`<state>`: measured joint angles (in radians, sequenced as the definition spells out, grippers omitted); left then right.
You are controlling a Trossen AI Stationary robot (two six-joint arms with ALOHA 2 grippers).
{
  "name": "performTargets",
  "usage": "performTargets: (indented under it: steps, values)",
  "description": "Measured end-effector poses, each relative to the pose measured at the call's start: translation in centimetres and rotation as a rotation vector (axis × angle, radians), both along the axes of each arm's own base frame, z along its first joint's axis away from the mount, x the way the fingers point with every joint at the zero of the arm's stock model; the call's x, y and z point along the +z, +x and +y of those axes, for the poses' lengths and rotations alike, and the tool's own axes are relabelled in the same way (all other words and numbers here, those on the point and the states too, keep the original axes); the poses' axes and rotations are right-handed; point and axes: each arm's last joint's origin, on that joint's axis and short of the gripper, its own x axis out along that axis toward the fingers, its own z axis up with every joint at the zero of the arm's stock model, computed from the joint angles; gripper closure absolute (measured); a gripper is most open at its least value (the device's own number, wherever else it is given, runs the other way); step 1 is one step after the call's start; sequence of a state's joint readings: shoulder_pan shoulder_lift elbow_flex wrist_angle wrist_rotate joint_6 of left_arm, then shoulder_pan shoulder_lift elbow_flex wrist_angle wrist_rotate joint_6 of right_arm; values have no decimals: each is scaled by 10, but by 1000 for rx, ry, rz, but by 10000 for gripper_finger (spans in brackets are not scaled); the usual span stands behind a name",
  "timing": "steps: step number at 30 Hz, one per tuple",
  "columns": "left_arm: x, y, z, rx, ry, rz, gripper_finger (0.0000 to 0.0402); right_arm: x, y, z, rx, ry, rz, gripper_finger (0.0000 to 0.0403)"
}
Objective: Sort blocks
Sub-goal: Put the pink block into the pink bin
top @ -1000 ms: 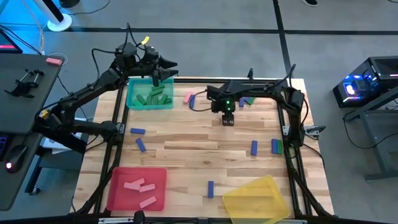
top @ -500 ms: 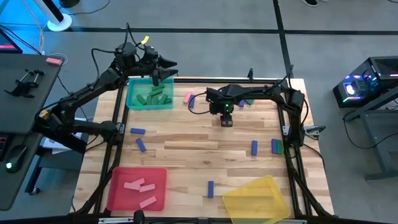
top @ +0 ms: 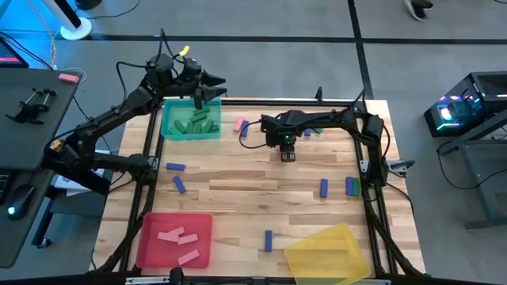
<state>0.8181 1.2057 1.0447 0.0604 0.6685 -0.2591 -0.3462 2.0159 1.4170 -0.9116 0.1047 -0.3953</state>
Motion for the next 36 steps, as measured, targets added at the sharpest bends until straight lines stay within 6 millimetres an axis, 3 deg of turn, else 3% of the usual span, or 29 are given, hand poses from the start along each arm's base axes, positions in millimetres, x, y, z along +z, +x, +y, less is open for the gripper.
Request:
performTargets:
  steps: [2, 4, 8, 12, 15, 18, 21, 26, 29, 32, 36]
  values:
    - [1, 0, 0, 0, 7, -8, 145, 0, 0, 0, -10, 2, 4, 354]
    - [3, -1, -1, 0, 16, -16, 145, 1, -1, 0, -10, 3, 3, 385]
    - [11, -5, -5, 0, 55, -53, 145, 1, -1, 0, -9, 5, 4, 375]
    - [22, -11, -11, 0, 104, -98, 145, 5, -1, 1, -43, 21, -13, 394]
    - [29, -15, -16, 0, 135, -128, 145, 21, 2, 0, -75, 14, -46, 397]
    - [34, -20, -21, 0, 151, -142, 145, 50, 7, -2, -93, -6, -103, 398]
    - [35, -24, -25, 0, 142, -134, 145, 91, 13, -4, -120, -27, -210, 400]
    - [31, -30, -38, -22, 65, -62, 145, 176, 21, -4, -157, 23, -562, 401]
    - [22, -33, -56, -124, -20, 42, 145, 215, 28, 0, -106, 78, -776, 402]
    - [11, -37, -82, -224, -139, 161, 145, 239, 37, 9, -17, 145, -943, 402]
    - [4, -48, -109, -261, -364, 278, 145, 246, 45, 30, 84, 274, -1016, 402]
